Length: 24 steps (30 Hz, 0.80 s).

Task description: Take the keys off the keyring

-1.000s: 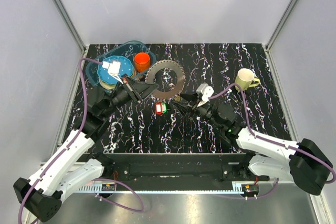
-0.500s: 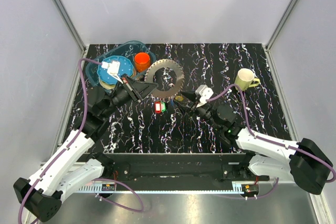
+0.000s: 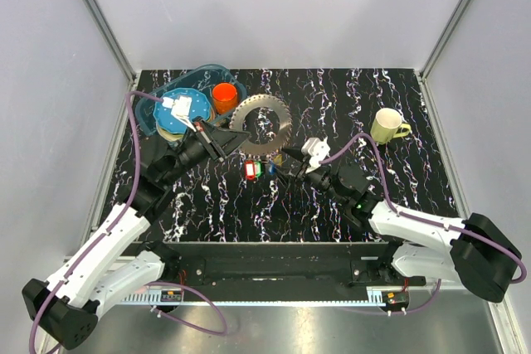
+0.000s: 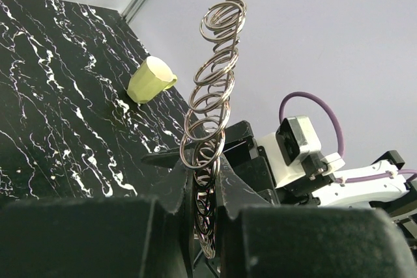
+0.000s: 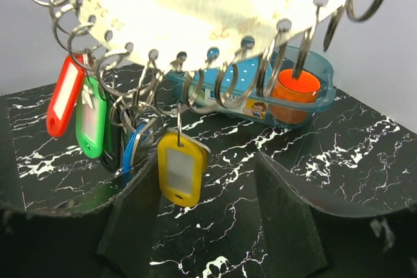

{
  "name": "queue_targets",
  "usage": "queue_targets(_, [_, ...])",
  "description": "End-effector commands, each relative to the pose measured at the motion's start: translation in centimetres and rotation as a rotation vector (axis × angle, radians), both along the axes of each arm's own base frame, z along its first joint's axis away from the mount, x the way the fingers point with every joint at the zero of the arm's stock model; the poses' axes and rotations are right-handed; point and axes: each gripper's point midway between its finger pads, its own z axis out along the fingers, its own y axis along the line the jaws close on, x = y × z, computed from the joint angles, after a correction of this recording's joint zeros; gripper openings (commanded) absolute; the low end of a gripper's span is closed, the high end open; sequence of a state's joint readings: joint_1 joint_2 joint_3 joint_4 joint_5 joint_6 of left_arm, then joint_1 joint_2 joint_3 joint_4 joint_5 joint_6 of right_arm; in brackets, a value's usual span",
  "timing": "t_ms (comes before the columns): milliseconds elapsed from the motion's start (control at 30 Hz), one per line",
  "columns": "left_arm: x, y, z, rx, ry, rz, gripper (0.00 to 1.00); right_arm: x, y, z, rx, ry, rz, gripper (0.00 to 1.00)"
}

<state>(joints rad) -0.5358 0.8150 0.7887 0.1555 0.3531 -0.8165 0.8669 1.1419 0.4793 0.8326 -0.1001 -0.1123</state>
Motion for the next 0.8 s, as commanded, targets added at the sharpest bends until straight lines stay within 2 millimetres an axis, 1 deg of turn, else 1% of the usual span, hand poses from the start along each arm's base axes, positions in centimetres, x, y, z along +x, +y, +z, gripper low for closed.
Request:
queue_targets(0, [-0.7, -0.3, 2.2, -0.015, -0.095, -0.038, 0.0, -0.5, 0.6, 3.5, 0.067, -0.097, 0.033, 0.62])
queue_targets(67, [-0.8, -0.3, 1.8, 0.005, -0.093, -0.041, 0.0, -0.6, 0.5, 3.6, 0.066, -0.101, 0.034, 0.59])
queue_targets(100, [-0.9, -0.3, 1.7, 0.005, -0.093, -0.042, 0.0, -0.7, 0.5, 3.4, 0.062, -0.097, 0.037, 0.58])
queue_targets(200, [-1.1, -0.1, 1.6, -0.002, -0.098, -0.041, 0.0, -0.7, 0.5, 3.3, 0.06, -0.096, 0.039, 0.57])
queue_targets(300, [-1.2, -0.1, 1.6, -0.008, -0.099, -0.043, 0.0, -0.6, 0.4, 3.1, 0.059, -0.096, 0.03, 0.57])
queue_targets(433, [-1.4, -0.1, 1.7, -0.009, -0.1, -0.051, 0.0, -0.5, 0.5, 2.8, 0.049, -0.091, 0.028, 0.61])
queue_targets(533, [-1.5, -0.1, 1.7, -0.012, -0.1, -0.053, 0.0, -0.4, 0.6, 2.8, 0.048, -0.09, 0.028, 0.61])
queue_targets(633, [-1.7, -0.2, 1.9, -0.018, -0.101, -0.061, 0.0, -0.3, 0.9, 2.8, 0.043, -0.089, 0.033, 0.54])
queue_targets(733, [-1.7, 0.0, 2.0, -0.022, -0.108, -0.057, 0.0, -0.2, 0.9, 2.8, 0.045, -0.089, 0.035, 0.51])
queue_targets(767, [-1.8, 0.0, 2.0, -0.025, -0.107, -0.057, 0.0, -0.3, 1.0, 2.7, 0.047, -0.08, 0.038, 0.47])
